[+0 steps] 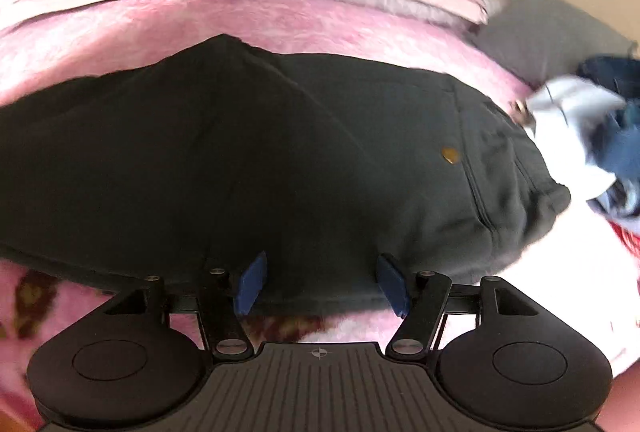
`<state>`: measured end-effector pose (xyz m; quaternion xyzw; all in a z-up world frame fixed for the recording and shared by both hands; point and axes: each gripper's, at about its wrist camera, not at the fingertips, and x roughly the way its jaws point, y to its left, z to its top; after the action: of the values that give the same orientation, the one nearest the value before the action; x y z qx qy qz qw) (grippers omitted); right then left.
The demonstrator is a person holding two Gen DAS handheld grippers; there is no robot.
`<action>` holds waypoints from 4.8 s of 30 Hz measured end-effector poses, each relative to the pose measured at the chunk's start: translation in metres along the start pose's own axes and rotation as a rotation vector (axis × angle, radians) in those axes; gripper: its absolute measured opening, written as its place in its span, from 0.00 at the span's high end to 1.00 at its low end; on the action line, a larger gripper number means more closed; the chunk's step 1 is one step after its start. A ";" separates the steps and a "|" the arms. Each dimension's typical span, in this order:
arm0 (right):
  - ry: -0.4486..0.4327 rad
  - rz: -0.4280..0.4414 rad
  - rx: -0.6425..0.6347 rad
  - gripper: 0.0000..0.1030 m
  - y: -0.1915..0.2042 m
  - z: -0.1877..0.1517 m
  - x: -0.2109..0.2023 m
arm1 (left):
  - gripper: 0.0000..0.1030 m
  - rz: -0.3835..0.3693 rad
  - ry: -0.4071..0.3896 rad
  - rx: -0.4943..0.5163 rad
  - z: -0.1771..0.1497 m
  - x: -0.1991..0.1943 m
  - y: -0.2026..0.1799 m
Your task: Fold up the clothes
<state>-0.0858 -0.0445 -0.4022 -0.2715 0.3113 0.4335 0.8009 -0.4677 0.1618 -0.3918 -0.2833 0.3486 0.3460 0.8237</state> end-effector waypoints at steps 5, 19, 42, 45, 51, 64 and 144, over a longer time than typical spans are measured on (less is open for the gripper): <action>-0.032 0.037 0.030 0.38 0.007 0.010 -0.003 | 0.89 0.015 -0.106 -0.027 0.016 -0.010 0.002; -0.231 0.067 0.078 0.38 0.024 -0.019 -0.036 | 0.89 0.066 -0.351 0.037 -0.038 -0.034 0.014; -0.186 0.166 0.011 0.38 0.165 -0.022 -0.042 | 0.84 0.432 -0.271 0.022 -0.023 -0.037 0.064; -0.188 0.190 0.009 0.38 0.190 -0.019 -0.043 | 0.84 0.441 -0.277 0.049 -0.040 -0.041 0.068; -0.167 0.212 0.012 0.38 0.181 -0.032 -0.065 | 0.84 0.468 -0.264 -0.030 -0.051 -0.055 0.057; -0.125 0.189 0.205 0.36 0.121 -0.063 -0.134 | 0.70 0.479 -0.201 -0.004 -0.080 -0.119 -0.050; -0.072 0.289 0.294 0.34 0.089 -0.096 -0.134 | 0.63 0.177 -0.340 -0.448 -0.111 -0.133 0.012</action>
<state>-0.2454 -0.1405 -0.3815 -0.0884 0.3782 0.5031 0.7721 -0.5875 0.0407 -0.3581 -0.3645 0.1437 0.5272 0.7540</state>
